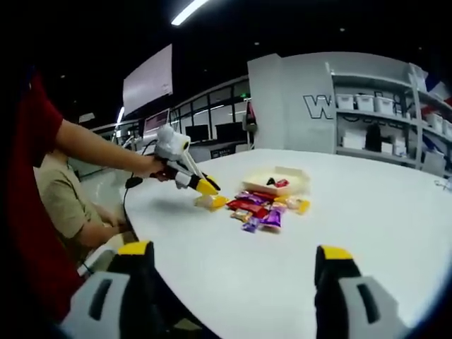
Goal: Place the target food into the container with the food tongs after gripping and lifting it, then release it inside without dropping or visibly crushing the food.
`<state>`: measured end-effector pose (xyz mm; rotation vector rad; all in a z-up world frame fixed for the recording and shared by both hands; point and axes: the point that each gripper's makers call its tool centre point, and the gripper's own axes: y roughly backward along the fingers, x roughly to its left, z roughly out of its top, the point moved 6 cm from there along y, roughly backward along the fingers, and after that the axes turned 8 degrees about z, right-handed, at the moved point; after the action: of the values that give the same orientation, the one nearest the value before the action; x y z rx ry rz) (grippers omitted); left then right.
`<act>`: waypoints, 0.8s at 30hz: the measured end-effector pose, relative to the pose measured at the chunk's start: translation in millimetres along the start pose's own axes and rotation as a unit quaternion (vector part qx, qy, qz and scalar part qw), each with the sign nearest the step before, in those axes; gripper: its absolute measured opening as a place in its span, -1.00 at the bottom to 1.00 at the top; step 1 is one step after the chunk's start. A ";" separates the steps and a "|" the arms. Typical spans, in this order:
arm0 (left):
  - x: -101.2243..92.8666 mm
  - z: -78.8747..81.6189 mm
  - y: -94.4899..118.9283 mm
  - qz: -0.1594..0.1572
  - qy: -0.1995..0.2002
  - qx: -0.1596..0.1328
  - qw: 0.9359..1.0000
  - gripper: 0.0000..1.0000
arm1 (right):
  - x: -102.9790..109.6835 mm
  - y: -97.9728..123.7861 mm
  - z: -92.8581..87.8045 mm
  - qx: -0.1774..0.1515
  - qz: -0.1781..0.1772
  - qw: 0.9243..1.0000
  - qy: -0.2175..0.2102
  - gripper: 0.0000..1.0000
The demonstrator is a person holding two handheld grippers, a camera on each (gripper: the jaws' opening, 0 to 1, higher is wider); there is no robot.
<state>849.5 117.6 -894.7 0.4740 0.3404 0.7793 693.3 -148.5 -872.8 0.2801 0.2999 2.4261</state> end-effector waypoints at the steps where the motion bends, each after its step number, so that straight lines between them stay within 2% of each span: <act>1: -1.5 0.3 1.4 -0.004 0.009 0.002 1.000 -0.58 | -1.3 1.2 0.0 -0.001 -0.002 1.000 -0.001 0.87; 5: -3.7 5.7 5.8 -0.010 0.011 -0.009 1.000 -0.58 | -4.9 3.8 -0.1 -0.004 -0.010 1.000 -0.003 0.87; 12: -4.6 28.5 12.9 -0.011 0.008 -0.030 0.999 -0.57 | -4.5 2.3 -2.3 -0.001 -0.010 1.000 -0.005 0.86; 24: 6.0 51.7 -1.0 -0.001 0.014 -0.038 0.999 -0.56 | -12.1 9.6 -2.4 -0.005 -0.022 1.000 -0.011 0.87</act>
<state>877.8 106.9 -852.3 0.3915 0.3369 0.7945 696.0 -163.8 -873.9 0.2914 0.2813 2.3797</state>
